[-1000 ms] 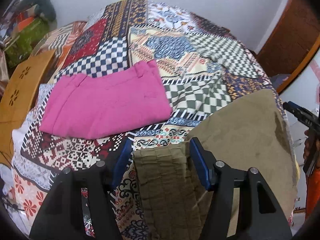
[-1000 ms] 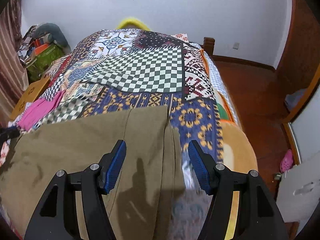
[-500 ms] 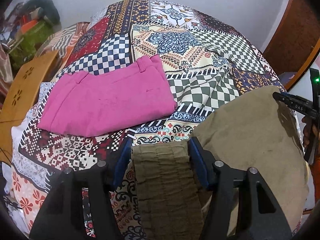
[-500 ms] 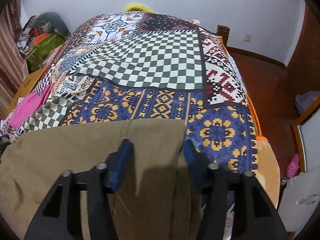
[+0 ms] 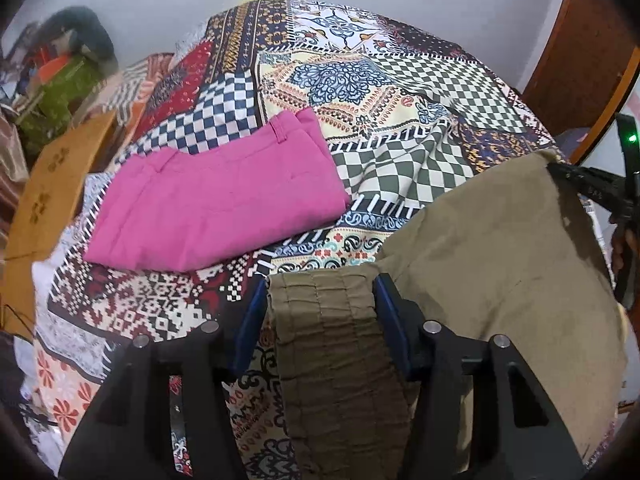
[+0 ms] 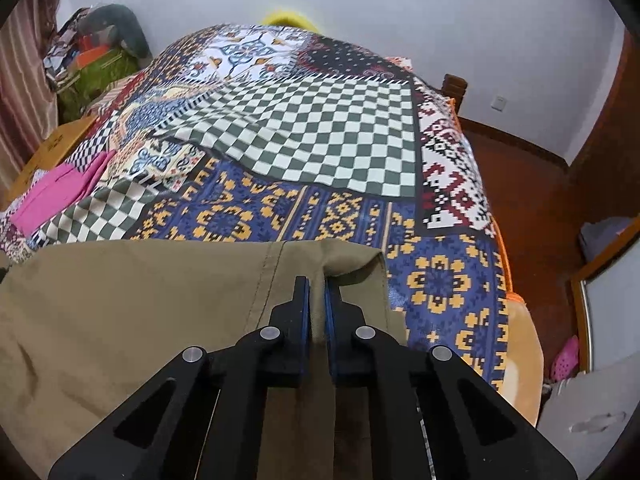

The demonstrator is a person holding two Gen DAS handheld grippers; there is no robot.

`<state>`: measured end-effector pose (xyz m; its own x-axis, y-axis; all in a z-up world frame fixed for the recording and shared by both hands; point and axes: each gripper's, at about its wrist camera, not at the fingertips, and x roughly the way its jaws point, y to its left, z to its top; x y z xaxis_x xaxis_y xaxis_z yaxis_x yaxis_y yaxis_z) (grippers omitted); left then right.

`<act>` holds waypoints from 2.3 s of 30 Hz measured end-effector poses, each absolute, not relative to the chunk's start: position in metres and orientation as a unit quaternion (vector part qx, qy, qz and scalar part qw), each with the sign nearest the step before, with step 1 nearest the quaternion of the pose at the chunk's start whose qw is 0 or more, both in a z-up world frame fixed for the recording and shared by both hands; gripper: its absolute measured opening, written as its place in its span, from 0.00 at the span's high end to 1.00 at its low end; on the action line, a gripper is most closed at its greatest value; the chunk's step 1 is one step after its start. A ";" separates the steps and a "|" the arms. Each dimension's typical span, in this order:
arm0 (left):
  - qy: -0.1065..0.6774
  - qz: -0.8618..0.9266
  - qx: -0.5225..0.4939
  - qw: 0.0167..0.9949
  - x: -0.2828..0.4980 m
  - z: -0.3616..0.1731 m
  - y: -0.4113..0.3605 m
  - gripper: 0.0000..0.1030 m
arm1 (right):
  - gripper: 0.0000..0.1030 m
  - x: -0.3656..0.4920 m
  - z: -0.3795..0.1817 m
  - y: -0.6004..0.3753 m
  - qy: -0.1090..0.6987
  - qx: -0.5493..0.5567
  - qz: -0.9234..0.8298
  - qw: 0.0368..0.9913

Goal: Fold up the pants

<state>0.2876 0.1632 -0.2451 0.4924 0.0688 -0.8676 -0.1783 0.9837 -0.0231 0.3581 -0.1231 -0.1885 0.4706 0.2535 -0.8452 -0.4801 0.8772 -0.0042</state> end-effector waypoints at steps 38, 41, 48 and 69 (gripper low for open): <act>0.522 0.008 -0.018 0.853 0.263 -0.238 0.098 0.31 | 0.42 0.233 -0.184 -0.067 0.517 -0.151 0.340 0.771; 0.516 0.011 0.002 0.857 0.248 -0.237 0.099 0.30 | 0.42 0.226 -0.180 -0.083 0.524 -0.128 0.341 0.770; 0.505 0.015 0.007 0.863 0.210 -0.232 0.114 0.25 | 0.42 0.203 -0.176 -0.122 0.528 -0.108 0.319 0.779; 0.448 0.046 -0.067 0.890 0.136 -0.178 0.130 0.24 | 0.42 0.153 -0.145 -0.171 0.514 -0.080 0.270 0.810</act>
<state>0.1360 0.1301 -0.1779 0.5940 0.0227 -0.8041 -0.1420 0.9869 -0.0771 0.1534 -0.1710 -0.1449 0.3251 0.3555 -0.8763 -0.5209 0.8407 0.1478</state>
